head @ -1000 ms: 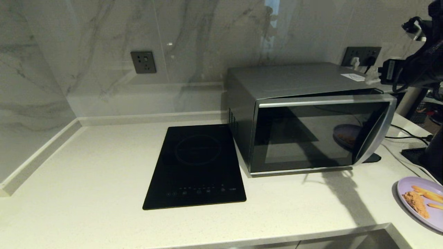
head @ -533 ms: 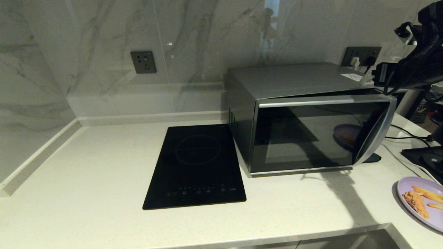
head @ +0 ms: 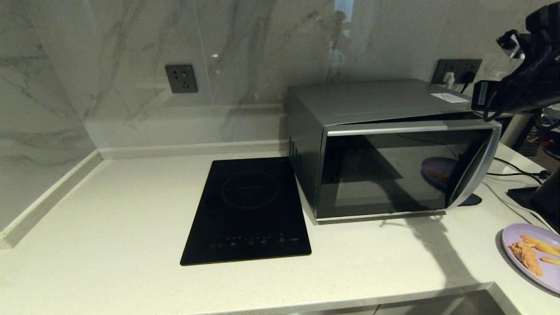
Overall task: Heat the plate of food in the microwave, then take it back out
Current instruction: Open the microwave oven
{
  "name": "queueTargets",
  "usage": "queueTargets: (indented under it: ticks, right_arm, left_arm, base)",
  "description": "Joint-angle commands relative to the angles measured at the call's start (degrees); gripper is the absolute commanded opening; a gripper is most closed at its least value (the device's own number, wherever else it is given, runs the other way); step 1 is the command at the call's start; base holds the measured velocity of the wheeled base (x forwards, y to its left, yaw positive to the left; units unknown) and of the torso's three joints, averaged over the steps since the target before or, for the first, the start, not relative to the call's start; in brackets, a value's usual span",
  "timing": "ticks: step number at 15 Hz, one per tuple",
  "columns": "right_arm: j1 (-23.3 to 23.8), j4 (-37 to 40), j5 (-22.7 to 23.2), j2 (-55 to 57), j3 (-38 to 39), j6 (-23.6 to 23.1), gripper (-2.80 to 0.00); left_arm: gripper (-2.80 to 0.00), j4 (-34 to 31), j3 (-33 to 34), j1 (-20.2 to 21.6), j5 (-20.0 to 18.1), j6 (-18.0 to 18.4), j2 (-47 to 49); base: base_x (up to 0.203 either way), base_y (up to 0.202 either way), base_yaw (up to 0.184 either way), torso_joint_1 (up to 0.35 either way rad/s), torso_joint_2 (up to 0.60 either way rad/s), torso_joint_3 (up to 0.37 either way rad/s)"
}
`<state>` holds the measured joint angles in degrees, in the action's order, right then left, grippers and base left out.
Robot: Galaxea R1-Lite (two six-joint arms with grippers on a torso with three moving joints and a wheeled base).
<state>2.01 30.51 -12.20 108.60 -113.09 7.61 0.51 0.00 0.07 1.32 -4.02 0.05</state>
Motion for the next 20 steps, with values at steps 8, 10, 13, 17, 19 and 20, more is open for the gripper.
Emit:
queueTargets:
  ticks: [8,10,13,17,19,20]
  right_arm:
    - [0.3,-1.9,0.2,3.9,0.0,0.2,-2.8]
    - [0.3,-1.9,0.2,3.8,0.0,0.2,-2.8]
    - [0.3,-1.0,0.3,1.8,0.9,0.4,-2.8]
    - [0.3,0.0,0.4,-3.2,8.7,0.6,-2.8]
    - [0.3,0.0,1.1,-6.3,13.3,0.6,-2.8]
    - [0.3,0.0,1.7,-8.2,15.8,0.6,-2.8]
  left_arm:
    - [-2.8,0.0,0.0,0.0,0.0,-0.1,0.0]
    - [-2.8,0.0,0.0,0.0,0.0,-0.1,0.0]
    - [-2.8,0.0,0.0,0.0,0.0,0.0,0.0]
    - [-2.8,0.0,0.0,0.0,0.0,0.0,0.0]
    - [-2.8,0.0,0.0,0.0,0.0,0.0,0.0]
    - [-2.8,0.0,0.0,0.0,0.0,0.0,0.0]
  base:
    - [0.0,0.0,0.0,0.0,0.0,0.0]
    - [0.0,0.0,0.0,0.0,0.0,0.0]
    - [0.0,0.0,0.0,0.0,0.0,0.0]
    - [0.0,0.0,0.0,0.0,0.0,0.0]
    - [0.0,0.0,0.0,0.0,0.0,0.0]
    - [0.0,0.0,0.0,0.0,0.0,0.0]
